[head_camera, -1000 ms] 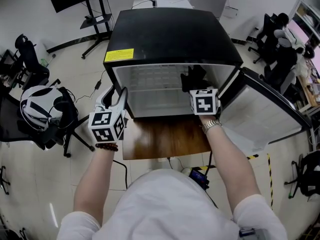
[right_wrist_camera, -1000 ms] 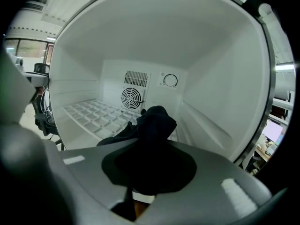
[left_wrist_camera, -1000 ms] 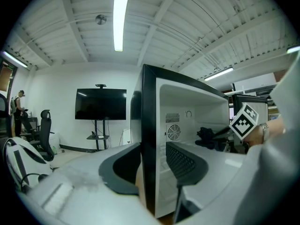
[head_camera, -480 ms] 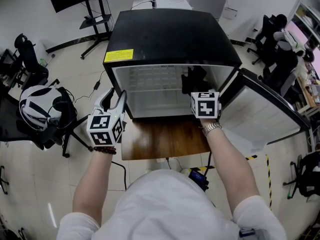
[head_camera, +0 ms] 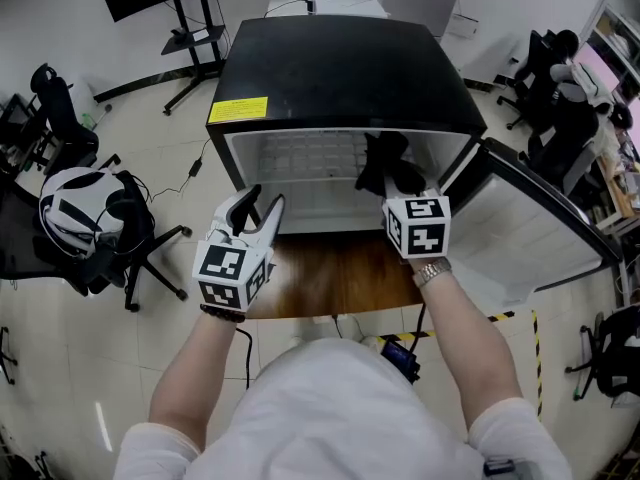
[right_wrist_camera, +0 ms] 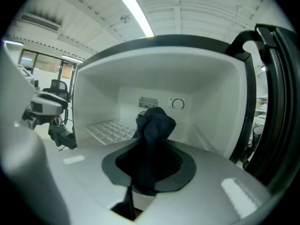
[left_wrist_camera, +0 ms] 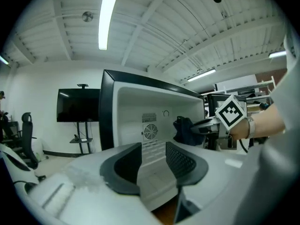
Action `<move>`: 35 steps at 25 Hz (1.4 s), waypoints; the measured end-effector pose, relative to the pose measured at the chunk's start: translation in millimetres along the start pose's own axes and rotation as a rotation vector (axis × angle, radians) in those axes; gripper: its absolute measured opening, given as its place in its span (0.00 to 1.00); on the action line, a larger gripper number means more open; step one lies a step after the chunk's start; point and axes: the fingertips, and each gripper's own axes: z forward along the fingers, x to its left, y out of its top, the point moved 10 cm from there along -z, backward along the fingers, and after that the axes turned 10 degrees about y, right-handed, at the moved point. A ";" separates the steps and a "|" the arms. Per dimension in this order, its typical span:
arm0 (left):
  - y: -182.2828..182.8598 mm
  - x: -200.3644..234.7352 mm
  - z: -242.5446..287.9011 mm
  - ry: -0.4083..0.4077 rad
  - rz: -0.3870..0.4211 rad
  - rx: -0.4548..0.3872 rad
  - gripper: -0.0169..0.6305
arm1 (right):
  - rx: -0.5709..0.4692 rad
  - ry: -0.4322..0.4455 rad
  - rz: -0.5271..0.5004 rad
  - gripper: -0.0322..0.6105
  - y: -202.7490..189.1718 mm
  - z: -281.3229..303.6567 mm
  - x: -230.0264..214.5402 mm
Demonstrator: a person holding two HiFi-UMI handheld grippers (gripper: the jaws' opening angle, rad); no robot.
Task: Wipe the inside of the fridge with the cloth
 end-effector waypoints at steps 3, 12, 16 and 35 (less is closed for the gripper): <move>4.8 -7.7 12.5 -0.079 -0.040 0.001 0.28 | -0.041 0.056 -0.024 0.16 3.6 -8.6 2.7; 18.8 -43.6 47.1 -0.444 -0.182 -0.004 0.28 | -0.232 0.362 -0.112 0.16 14.3 -39.7 12.5; 21.2 -54.9 54.6 -0.611 -0.272 -0.009 0.34 | -0.287 0.526 -0.131 0.16 18.3 -55.2 16.8; 38.9 -88.6 46.7 -0.967 -0.315 -0.039 0.26 | -0.283 0.872 -0.139 0.16 26.9 -89.8 26.7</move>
